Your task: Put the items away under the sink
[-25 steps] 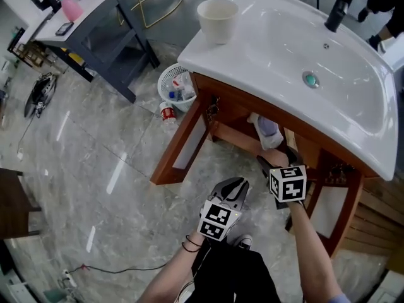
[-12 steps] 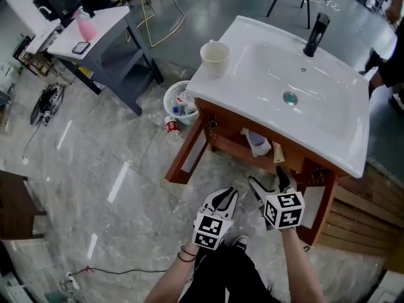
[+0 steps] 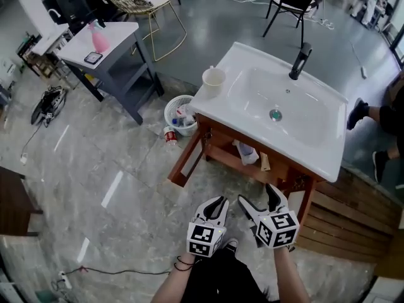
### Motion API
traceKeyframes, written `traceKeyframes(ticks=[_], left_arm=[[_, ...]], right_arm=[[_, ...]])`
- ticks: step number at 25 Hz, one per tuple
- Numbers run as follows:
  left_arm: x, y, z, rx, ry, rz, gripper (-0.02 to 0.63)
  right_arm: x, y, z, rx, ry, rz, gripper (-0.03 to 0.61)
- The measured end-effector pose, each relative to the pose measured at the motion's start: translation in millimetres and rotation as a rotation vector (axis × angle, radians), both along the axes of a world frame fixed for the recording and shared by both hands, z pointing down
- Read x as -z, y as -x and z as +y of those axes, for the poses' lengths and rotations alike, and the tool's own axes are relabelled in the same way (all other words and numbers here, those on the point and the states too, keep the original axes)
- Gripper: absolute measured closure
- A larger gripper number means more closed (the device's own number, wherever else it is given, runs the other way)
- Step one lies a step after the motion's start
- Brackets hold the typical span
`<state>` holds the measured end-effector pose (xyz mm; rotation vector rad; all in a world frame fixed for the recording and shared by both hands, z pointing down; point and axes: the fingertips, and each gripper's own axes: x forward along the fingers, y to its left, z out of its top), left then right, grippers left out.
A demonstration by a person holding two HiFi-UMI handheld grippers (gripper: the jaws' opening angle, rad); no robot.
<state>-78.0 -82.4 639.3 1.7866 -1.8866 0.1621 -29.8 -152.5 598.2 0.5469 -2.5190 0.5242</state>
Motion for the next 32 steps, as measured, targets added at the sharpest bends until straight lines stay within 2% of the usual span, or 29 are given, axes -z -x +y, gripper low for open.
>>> traceKeyframes(ticks=[6,10,11,13,14,18,23,32], left_arm=[[52,-14,10,-0.026,-0.027,-0.004,0.571],[79,-22,21,-0.037,-0.045,-0.008,0.571],[85,-23,25,-0.036,-0.043,-0.012,0.571],[96,-25,33,-0.026,-0.041,-0.019,0.571],[104,-26,36,-0.019,-0.046,-0.020,0.571],[136,-34,40,-0.009,-0.080,-0.030,0.571],[167,-56,52,-0.044,-0.101,-0.056,0.571],[195,-70,75,-0.020,-0.129,-0.072,0.571]], right_arm=[[43,-17,33,0.034,0.024,-0.029,0.149],[70,-32,43,0.001,0.006,-0.065,0.168],[77,-37,42,-0.027,-0.003,-0.077,0.201],[94,-47,37,-0.092,-0.022,-0.100,0.445],[101,-51,36,-0.105,-0.024,-0.109,0.486],[125,-58,40,-0.084,-0.034,-0.125,0.486],[144,-75,55,-0.069,-0.058,-0.124,0.511],[158,-89,78,-0.013,-0.107,-0.120,0.534]])
